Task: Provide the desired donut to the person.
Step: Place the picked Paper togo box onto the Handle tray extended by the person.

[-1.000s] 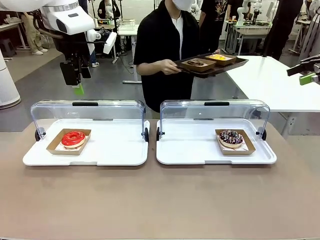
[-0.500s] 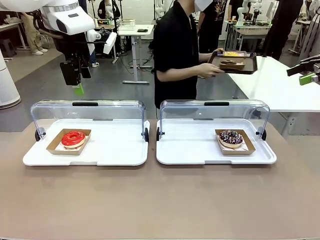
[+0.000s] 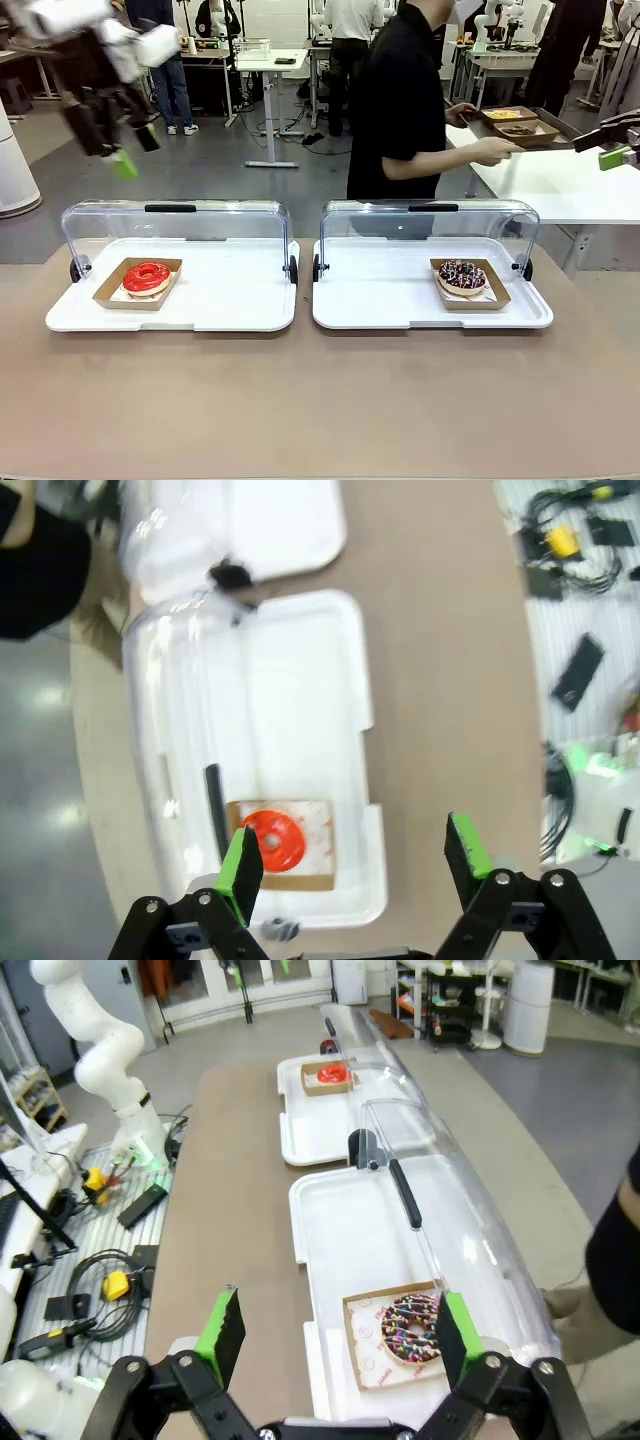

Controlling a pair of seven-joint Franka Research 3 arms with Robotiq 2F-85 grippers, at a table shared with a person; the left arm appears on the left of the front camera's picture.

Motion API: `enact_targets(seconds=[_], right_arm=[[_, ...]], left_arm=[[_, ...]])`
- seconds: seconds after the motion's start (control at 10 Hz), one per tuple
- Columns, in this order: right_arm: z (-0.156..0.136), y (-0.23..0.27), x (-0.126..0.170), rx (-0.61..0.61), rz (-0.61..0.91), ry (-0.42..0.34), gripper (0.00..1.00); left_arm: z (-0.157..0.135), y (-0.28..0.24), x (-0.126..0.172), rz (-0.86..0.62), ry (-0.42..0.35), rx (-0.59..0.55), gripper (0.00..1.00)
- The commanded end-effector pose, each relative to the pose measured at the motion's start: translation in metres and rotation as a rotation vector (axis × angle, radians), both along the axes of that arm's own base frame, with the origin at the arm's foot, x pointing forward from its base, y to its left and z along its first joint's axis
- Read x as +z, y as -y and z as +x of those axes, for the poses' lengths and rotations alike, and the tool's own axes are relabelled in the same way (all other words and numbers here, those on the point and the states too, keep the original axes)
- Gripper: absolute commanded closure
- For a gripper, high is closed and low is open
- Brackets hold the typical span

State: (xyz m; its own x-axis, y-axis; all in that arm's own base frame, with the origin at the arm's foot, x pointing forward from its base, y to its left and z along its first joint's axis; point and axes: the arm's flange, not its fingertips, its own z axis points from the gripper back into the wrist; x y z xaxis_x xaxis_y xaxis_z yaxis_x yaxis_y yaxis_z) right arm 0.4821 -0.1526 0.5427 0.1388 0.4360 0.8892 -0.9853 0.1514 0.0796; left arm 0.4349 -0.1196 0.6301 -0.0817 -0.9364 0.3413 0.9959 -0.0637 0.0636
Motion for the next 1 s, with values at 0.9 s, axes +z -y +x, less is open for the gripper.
enact_targets(seconds=[0.9], right_arm=[[0.000,-0.001,0.001,-0.001,0.008,0.002,0.00]], left_arm=[[-0.079,-0.240,-0.129,-0.814,0.120,0.173,0.05]])
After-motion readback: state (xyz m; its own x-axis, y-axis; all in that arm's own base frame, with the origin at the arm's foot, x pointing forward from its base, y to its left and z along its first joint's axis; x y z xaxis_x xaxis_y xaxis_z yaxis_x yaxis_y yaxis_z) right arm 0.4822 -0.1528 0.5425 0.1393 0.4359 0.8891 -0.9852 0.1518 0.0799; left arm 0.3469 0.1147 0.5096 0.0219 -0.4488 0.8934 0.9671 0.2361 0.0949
